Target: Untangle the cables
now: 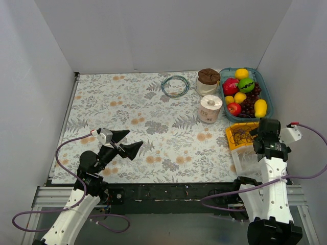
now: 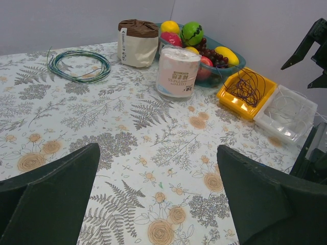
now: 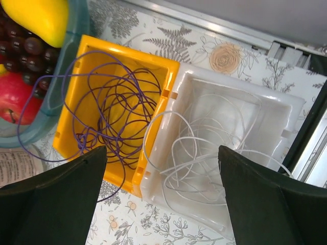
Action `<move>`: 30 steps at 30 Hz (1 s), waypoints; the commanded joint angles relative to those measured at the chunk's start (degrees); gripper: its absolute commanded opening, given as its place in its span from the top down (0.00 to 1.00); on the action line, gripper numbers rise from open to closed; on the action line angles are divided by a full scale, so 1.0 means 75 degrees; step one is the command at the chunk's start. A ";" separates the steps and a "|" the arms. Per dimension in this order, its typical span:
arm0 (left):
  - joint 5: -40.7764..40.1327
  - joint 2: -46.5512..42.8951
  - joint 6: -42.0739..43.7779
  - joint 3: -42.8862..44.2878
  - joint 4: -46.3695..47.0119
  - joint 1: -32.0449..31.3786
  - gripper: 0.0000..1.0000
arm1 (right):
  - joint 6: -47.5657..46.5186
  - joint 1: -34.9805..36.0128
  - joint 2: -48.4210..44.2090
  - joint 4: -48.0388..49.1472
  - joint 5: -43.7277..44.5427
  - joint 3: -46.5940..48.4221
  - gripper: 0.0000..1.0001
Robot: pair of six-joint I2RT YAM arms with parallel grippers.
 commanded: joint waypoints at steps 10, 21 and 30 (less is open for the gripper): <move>-0.0910 0.0057 0.0232 -0.0042 -0.0006 -0.0037 0.02 | -0.5494 -0.0022 -0.0215 0.2250 -0.3503 0.1423 0.02; -0.2142 0.0924 -0.0165 0.0052 -0.0264 0.1167 0.02 | -0.6211 0.2563 0.0325 0.3761 -0.3909 0.0487 0.02; -0.1019 0.1369 -0.0002 -0.0124 0.0041 0.2798 0.02 | -0.6001 0.3504 0.0021 0.6090 -0.3921 -0.1796 0.02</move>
